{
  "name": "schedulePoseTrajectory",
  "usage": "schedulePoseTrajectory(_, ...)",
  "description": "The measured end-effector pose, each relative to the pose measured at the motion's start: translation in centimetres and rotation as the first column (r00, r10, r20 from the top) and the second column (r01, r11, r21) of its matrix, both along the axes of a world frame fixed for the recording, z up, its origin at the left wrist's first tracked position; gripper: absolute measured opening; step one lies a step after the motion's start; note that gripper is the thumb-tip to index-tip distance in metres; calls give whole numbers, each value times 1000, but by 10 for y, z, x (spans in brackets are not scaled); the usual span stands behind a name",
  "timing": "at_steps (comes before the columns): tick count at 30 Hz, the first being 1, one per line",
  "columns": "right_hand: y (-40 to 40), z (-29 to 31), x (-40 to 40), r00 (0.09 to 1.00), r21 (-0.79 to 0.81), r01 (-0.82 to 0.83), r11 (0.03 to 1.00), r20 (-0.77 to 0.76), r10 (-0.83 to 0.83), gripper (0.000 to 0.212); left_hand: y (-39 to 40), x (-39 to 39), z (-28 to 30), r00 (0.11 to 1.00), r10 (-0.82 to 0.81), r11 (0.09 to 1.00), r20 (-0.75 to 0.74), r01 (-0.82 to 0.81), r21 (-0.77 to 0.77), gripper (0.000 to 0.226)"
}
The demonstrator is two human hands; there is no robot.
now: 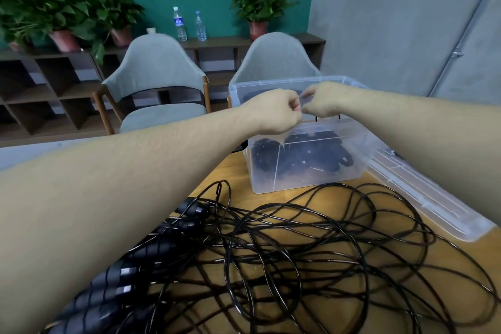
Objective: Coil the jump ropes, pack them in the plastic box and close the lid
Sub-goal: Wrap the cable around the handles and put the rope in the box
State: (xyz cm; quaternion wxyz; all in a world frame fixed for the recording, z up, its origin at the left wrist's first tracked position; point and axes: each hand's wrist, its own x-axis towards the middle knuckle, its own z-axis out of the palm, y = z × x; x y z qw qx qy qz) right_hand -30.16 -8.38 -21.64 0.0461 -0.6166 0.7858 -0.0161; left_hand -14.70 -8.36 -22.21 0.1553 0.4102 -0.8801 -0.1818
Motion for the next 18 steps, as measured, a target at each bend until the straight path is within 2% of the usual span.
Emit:
schedulePoseTrajectory(3,30,7,21,979,-175,-55,983,184,88,24,25,18,3,1000,13,999,-20,-13,-34,9)
schedulePoseTrajectory(5,50,7,36,957,-250,-89,964,246,152,11,42,33,3,999,27,997,-46,-30,-69,7)
schedulePoseTrajectory(9,95,7,68,920,-391,-119,913,303,250,16,81,72,2,992,60,996,-114,-68,-66,7)
schedulePoseTrajectory(12,123,0,90,880,-393,-182,901,343,327,16,106,104,-4,991,78,996,-105,-83,-42,10)
schedulePoseTrajectory(18,169,-19,139,804,-297,-374,878,368,467,24,147,176,-24,992,122,991,40,-124,43,11)
